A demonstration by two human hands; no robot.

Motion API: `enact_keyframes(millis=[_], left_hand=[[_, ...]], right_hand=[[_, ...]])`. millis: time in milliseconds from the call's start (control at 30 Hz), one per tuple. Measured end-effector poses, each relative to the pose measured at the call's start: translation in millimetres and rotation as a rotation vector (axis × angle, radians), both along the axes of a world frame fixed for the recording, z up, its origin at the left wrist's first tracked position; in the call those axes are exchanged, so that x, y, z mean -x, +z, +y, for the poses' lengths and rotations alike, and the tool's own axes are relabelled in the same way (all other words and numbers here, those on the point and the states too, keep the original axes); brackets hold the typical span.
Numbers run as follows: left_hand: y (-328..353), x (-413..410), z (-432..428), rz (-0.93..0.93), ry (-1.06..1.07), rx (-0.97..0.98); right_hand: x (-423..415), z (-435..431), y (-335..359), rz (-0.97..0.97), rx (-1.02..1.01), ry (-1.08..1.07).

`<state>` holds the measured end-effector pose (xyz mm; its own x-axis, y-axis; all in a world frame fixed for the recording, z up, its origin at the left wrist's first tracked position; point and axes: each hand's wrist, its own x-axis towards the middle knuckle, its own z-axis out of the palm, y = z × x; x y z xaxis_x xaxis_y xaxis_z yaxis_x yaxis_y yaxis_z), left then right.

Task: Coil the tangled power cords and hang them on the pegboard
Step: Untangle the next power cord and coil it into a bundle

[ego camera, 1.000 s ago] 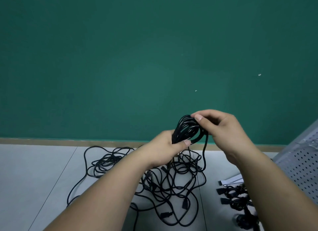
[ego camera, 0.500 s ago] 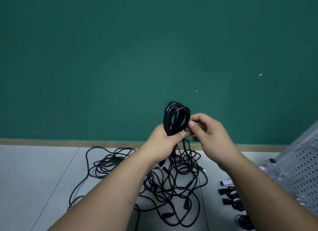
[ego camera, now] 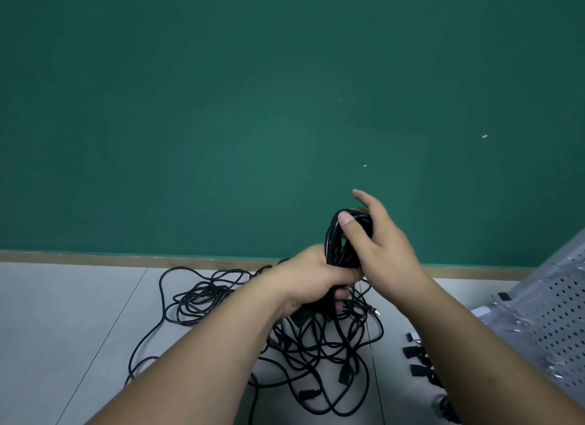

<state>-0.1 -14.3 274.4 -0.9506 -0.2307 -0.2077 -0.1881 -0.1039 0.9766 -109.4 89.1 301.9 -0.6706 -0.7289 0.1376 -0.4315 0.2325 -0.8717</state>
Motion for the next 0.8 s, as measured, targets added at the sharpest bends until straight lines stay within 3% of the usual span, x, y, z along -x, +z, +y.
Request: enact_keyframes(millis=[167, 233, 300, 400, 600, 667, 800], left_hand=[[3, -5, -3, -0.013, -0.099, 0.228], [5, -5, 0, -0.01, -0.115, 0.238], [9, -4, 4, 0.012, -0.134, 0.173], [14, -4, 6, 0.022, -0.161, 0.067], [20, -9, 14, 0.023, -0.242, -0.194], [18, -8, 15, 0.021, -0.248, -0.181], [16, -10, 13, 0.013, -0.198, -0.037]], right_hand=[[14, 11, 9, -0.167, -0.031, 0.051], [14, 12, 7, -0.069, 0.025, 0.045], [13, 12, 5, 0.012, 0.138, -0.001], [9, 10, 10, -0.133, 0.326, 0.035], [0, 12, 15, -0.245, 0.463, -0.04], [0, 11, 14, -0.134, 0.445, -0.055], [9, 11, 8, 0.378, 0.271, -0.025]])
